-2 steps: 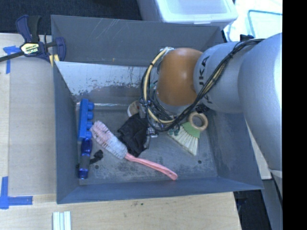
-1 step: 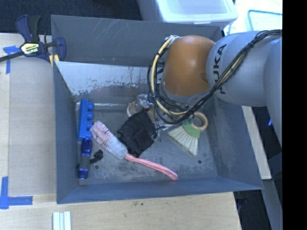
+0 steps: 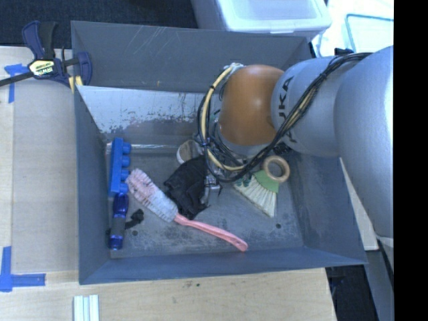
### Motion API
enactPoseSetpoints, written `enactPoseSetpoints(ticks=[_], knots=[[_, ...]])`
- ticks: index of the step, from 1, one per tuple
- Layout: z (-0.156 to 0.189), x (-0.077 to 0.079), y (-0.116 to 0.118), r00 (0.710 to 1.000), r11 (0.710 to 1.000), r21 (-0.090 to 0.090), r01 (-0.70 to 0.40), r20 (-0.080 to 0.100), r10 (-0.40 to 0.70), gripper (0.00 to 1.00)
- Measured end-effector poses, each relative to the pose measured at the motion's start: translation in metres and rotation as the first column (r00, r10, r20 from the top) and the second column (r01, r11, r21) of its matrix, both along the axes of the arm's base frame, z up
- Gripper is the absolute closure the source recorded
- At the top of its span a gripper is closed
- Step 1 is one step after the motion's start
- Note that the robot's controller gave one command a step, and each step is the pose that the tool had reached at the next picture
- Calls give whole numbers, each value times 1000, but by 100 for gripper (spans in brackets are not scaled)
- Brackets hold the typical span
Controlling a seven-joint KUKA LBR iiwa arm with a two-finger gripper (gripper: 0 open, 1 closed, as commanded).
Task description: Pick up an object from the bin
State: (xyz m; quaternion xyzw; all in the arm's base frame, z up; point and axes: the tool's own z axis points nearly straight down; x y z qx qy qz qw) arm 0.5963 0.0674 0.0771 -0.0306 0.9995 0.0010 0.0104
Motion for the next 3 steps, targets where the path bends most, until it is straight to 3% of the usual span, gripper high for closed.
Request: enactPoseSetpoints(ticks=[1, 2, 3], knots=[[-3, 1, 39, 1000, 1000, 0, 17, 10, -17, 0], [4, 4, 4, 1000, 1000, 0, 7, 15, -7, 100], [4, 4, 4, 1000, 1000, 0, 7, 15, -7, 100]])
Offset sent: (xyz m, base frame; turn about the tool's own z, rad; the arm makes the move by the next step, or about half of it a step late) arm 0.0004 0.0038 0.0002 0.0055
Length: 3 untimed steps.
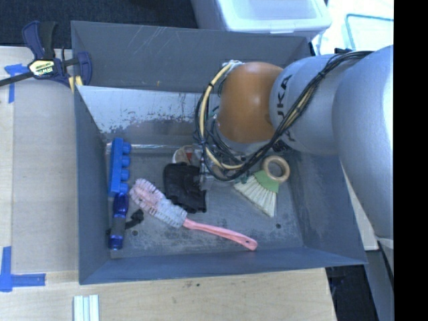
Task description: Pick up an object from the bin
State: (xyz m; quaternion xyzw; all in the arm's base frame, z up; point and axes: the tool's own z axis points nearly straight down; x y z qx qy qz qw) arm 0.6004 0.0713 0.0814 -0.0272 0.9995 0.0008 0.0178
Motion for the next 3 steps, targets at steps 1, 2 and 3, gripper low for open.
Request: enactPoseSetpoints(ticks=[1, 2, 3], knots=[[12, -1, 0, 1000, 1000, 0, 0, -2, 0, 100], [26, -1, 0, 1000, 1000, 0, 0, -2, 0, 100], [35, -1, 0, 1000, 1000, 0, 0, -2, 0, 100]])
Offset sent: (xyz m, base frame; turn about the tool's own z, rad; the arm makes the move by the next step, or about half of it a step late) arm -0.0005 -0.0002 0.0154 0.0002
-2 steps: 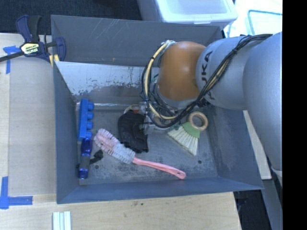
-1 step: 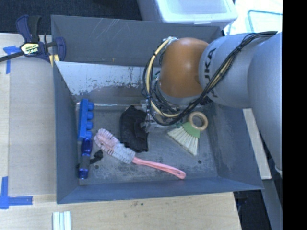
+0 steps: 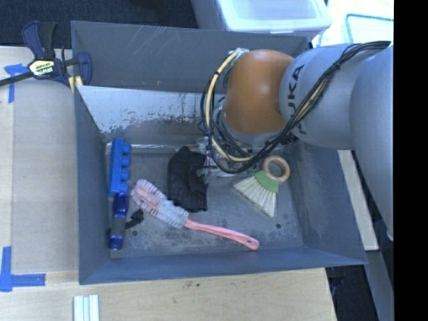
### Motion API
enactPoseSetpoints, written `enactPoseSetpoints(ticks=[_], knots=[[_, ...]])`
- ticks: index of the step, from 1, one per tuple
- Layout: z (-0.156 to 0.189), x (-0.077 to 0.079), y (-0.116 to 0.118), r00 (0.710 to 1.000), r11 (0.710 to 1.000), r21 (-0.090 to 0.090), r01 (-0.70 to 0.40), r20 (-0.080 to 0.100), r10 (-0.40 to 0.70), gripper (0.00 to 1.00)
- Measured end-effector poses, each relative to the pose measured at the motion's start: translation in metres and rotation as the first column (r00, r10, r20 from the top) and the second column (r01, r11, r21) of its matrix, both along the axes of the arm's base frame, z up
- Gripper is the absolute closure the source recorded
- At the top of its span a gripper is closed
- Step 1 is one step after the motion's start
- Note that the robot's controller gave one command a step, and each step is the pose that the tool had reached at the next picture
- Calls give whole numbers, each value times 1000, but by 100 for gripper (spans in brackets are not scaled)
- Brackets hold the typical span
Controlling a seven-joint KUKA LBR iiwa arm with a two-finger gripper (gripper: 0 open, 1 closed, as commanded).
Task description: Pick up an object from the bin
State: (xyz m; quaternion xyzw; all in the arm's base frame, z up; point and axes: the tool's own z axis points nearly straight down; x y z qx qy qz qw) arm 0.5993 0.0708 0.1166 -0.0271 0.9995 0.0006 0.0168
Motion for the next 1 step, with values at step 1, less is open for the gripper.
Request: enactPoseSetpoints(ticks=[1], knots=[[7, 1, 0, 1000, 1000, 0, 0, 3, 0, 100]])
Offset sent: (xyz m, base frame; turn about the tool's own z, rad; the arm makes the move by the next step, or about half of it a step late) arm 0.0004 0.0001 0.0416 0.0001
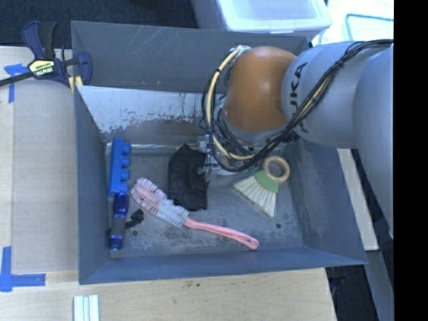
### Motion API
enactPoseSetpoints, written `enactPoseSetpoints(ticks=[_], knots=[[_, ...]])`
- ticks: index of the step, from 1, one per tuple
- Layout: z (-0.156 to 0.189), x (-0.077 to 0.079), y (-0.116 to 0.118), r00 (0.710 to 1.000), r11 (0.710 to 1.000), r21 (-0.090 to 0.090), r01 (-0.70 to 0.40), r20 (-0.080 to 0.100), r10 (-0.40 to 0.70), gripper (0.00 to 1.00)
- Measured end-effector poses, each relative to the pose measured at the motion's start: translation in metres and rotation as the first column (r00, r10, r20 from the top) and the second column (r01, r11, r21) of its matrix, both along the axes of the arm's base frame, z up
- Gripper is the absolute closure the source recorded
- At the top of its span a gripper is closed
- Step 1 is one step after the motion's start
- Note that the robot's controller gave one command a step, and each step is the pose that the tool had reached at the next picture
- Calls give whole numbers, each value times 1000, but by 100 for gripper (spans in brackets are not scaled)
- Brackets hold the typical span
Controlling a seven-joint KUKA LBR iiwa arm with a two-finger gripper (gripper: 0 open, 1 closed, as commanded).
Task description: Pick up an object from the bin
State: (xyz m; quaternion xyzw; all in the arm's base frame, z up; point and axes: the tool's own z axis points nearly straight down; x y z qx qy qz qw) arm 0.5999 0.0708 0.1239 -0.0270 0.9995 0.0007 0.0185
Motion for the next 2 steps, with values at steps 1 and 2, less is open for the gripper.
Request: enactPoseSetpoints(ticks=[1, 2], knots=[[10, -1, 0, 1000, 1000, -1, 0, -5, 0, 100], [29, 0, 0, 1000, 1000, 0, 0, -1, 0, 100]])
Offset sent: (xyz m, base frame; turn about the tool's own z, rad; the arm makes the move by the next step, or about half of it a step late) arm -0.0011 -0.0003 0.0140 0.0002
